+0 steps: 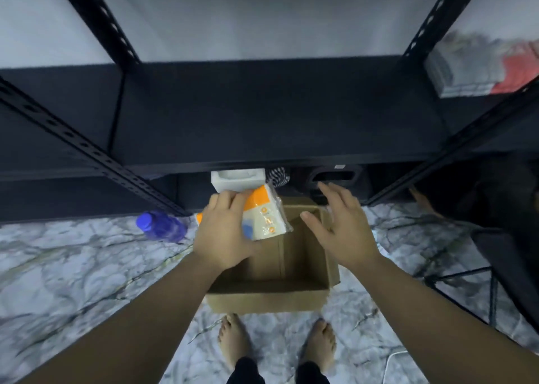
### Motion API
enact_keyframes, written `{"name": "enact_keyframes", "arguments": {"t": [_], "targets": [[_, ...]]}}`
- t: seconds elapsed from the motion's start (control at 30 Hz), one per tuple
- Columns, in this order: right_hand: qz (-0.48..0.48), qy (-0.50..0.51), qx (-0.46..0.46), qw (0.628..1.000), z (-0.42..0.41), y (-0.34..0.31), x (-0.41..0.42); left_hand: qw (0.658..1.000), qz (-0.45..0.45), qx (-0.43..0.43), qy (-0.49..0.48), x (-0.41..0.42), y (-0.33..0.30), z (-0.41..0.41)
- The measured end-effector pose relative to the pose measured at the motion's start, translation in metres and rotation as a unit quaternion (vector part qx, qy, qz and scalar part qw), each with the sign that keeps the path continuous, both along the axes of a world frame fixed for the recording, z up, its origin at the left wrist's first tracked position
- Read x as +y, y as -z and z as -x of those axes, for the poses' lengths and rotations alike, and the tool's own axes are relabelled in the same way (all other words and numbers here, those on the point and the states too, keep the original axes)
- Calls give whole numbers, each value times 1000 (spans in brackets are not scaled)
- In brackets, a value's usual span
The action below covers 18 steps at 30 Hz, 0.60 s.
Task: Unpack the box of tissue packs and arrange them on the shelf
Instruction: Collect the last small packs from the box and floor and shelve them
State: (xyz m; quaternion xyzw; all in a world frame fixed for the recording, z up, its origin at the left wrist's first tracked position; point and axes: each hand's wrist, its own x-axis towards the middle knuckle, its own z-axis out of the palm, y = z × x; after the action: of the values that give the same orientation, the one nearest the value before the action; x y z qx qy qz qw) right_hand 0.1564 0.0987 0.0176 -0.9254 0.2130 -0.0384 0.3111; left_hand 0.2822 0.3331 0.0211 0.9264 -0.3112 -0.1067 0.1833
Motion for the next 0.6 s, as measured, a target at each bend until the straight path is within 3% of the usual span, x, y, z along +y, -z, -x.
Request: {"name": "enact_keyframes", "arguments": {"t": [0.27,0.43,0.6], "targets": [[28,-46,-111,992,-18,-144,12,996,49,-51,-56,-1,-147,23],[106,-55,-224,967,-40,-233,10,987,83,-95,-100,8,-219,26],[141,-65,-277,948,-79,-297,6,977,96,-140,-125,22,-278,2]]}}
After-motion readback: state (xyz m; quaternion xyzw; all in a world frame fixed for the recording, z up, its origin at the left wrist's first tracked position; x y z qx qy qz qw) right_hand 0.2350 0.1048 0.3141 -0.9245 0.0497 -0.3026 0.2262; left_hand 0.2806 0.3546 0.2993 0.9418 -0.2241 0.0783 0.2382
